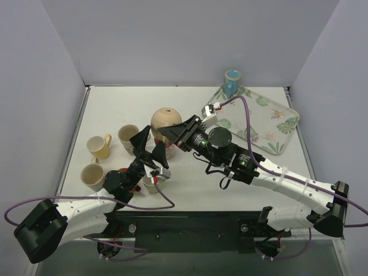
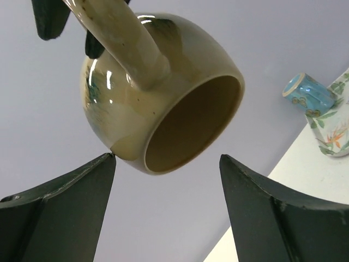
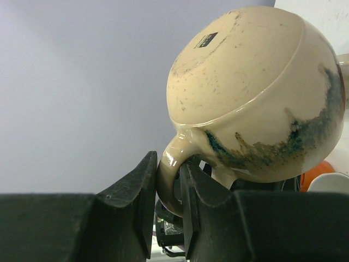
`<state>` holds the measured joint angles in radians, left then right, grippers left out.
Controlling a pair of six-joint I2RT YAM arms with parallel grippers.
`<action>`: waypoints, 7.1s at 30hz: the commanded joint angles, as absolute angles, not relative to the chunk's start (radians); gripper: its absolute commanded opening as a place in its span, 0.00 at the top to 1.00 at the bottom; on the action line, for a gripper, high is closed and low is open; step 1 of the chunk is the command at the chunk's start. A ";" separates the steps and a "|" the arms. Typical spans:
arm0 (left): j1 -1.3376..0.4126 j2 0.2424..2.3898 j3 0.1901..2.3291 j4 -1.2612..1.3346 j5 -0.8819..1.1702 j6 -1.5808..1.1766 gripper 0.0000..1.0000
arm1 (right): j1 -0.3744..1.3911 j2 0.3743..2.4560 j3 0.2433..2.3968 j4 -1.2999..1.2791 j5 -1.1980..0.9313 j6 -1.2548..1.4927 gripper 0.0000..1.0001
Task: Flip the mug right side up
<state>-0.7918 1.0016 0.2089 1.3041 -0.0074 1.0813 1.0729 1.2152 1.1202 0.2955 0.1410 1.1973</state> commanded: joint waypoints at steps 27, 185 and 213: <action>-0.795 0.900 0.222 1.646 -0.003 1.180 0.87 | 1.074 1.330 0.950 0.787 0.124 1.509 1.00; -0.284 1.689 1.956 -1.173 0.420 0.525 0.13 | 0.210 2.585 2.375 0.003 0.492 0.187 0.39; -0.529 1.744 1.933 -1.082 0.272 0.595 0.11 | 0.111 1.857 1.499 0.348 0.042 0.696 1.00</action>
<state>-0.4286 1.7386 1.9427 -1.1587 0.3584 0.5465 0.1226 2.0384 1.5875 0.1707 0.1398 0.5236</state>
